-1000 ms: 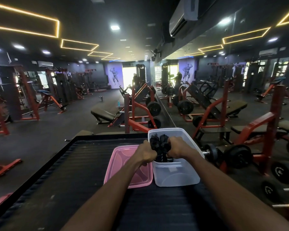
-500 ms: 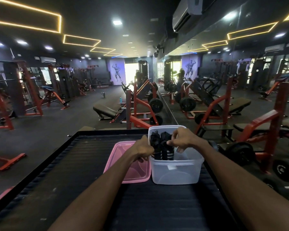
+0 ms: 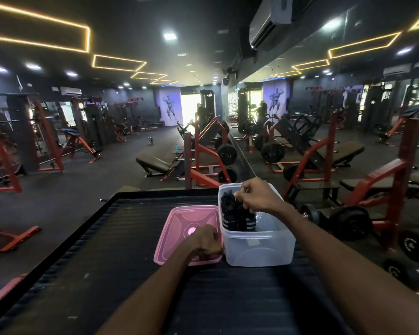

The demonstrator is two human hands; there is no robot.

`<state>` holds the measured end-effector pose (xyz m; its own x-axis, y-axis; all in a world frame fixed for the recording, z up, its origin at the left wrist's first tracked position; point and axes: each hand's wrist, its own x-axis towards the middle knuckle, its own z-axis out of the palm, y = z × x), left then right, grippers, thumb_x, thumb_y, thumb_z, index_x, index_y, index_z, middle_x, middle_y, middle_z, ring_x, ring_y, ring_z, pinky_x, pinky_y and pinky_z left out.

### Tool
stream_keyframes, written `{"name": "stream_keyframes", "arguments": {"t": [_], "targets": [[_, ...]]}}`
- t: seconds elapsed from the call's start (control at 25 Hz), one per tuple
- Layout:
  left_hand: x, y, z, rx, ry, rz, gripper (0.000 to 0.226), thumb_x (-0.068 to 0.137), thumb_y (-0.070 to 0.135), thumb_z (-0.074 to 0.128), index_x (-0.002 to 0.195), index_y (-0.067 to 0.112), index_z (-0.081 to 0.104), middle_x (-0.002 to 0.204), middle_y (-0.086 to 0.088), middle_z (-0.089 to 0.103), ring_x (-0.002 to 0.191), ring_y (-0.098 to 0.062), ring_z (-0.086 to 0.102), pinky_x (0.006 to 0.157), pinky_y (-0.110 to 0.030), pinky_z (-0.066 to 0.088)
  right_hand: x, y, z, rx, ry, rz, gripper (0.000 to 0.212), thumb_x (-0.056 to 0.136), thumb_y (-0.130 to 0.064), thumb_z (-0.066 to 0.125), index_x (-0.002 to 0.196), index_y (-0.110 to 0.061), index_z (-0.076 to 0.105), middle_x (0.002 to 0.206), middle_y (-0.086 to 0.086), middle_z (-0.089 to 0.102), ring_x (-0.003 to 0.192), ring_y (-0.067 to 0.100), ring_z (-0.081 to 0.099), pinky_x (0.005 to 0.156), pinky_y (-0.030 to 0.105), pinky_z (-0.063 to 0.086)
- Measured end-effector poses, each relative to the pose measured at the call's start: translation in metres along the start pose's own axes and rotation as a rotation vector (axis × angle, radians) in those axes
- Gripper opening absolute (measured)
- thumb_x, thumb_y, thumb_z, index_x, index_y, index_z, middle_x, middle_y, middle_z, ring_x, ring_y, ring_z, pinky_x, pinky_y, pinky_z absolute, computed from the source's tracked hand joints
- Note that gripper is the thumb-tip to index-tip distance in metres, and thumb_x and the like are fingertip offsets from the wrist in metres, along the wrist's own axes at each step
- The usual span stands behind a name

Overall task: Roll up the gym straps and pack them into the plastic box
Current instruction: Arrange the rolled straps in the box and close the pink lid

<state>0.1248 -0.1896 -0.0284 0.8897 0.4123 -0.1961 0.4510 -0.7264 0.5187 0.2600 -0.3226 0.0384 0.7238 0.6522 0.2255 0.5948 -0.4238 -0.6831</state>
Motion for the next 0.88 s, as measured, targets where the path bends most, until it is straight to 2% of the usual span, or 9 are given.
{"name": "stream_keyframes", "arguments": {"t": [0.08,0.2,0.36,0.44,0.52,0.6,0.68,0.8,0.88], "targets": [[0.0,-0.002,0.001,0.034,-0.002,-0.008,0.025,0.073,0.02,0.068,0.092,0.005,0.072,0.093,-0.008,0.074,0.089,-0.023,0.068,0.072,-0.03,0.056,-0.001,-0.005,0.006,-0.015,-0.032,0.002,0.023,0.096,-0.019,0.063,0.076,-0.008,0.066,0.064,0.008,0.069,0.05,0.016,0.062,0.048,0.024,0.049],[0.0,-0.007,-0.002,0.148,0.002,-0.053,0.04,0.073,0.032,0.072,0.103,0.006,0.065,0.099,-0.009,0.067,0.09,-0.024,0.065,0.07,-0.031,0.053,0.0,-0.013,0.014,-0.046,-0.066,0.012,0.025,0.096,-0.02,0.063,0.072,-0.013,0.063,0.065,0.006,0.069,0.052,0.017,0.065,0.048,0.025,0.05],[-0.004,-0.018,-0.004,0.355,0.069,-0.082,0.052,0.084,0.038,0.065,0.124,0.008,0.053,0.125,-0.013,0.058,0.11,-0.029,0.058,0.086,-0.038,0.049,0.0,-0.028,0.026,-0.05,-0.061,0.005,0.022,0.096,-0.021,0.063,0.077,-0.01,0.067,0.065,0.005,0.071,0.05,0.013,0.065,0.046,0.02,0.048],[-0.004,-0.024,-0.003,0.383,0.09,-0.072,0.051,0.085,0.041,0.065,0.124,0.01,0.054,0.128,-0.012,0.056,0.115,-0.03,0.056,0.089,-0.04,0.047,-0.001,-0.036,0.031,-0.033,-0.057,-0.01,0.023,0.096,-0.02,0.063,0.076,-0.009,0.067,0.066,0.007,0.071,0.049,0.011,0.064,0.045,0.018,0.046],[-0.005,-0.027,-0.007,0.389,0.144,-0.038,0.04,0.084,0.033,0.065,0.116,0.01,0.058,0.123,-0.012,0.06,0.11,-0.03,0.059,0.086,-0.04,0.048,-0.004,-0.043,0.035,-0.012,-0.056,-0.029,0.023,0.096,-0.02,0.063,0.075,-0.012,0.065,0.066,0.007,0.071,0.048,0.009,0.063,0.045,0.017,0.045],[-0.009,-0.027,-0.02,0.452,0.283,0.03,0.029,0.086,0.026,0.062,0.109,0.008,0.062,0.114,-0.012,0.065,0.102,-0.03,0.063,0.08,-0.039,0.049,-0.005,-0.049,0.037,0.012,-0.046,-0.045,0.023,0.096,-0.02,0.063,0.075,-0.013,0.065,0.067,0.007,0.071,0.048,0.007,0.063,0.049,0.019,0.045],[-0.014,-0.019,-0.041,0.507,0.486,0.089,0.024,0.091,0.022,0.055,0.106,0.006,0.064,0.107,-0.011,0.068,0.096,-0.029,0.066,0.072,-0.036,0.047,-0.004,-0.053,0.04,0.025,-0.005,-0.047,0.021,0.096,-0.02,0.063,0.077,-0.01,0.067,0.067,0.007,0.071,0.049,0.005,0.063,0.053,0.021,0.045],[-0.025,0.0,-0.083,0.359,0.702,0.062,0.023,0.096,0.021,0.048,0.109,0.005,0.058,0.102,-0.012,0.066,0.092,-0.03,0.066,0.064,-0.034,0.039,-0.001,-0.061,0.043,0.104,0.088,-0.007,0.021,0.096,-0.02,0.063,0.081,-0.005,0.069,0.065,0.009,0.071,0.05,0.01,0.064,0.051,0.024,0.047],[-0.033,0.012,-0.107,0.244,0.785,0.114,0.02,0.098,0.024,0.045,0.107,0.007,0.051,0.091,-0.009,0.061,0.076,-0.027,0.059,0.058,-0.032,0.036,-0.001,-0.065,0.045,0.175,0.12,0.032,0.02,0.097,-0.018,0.061,0.087,-0.002,0.067,0.067,0.012,0.07,0.049,0.013,0.063,0.044,0.021,0.046]]}}
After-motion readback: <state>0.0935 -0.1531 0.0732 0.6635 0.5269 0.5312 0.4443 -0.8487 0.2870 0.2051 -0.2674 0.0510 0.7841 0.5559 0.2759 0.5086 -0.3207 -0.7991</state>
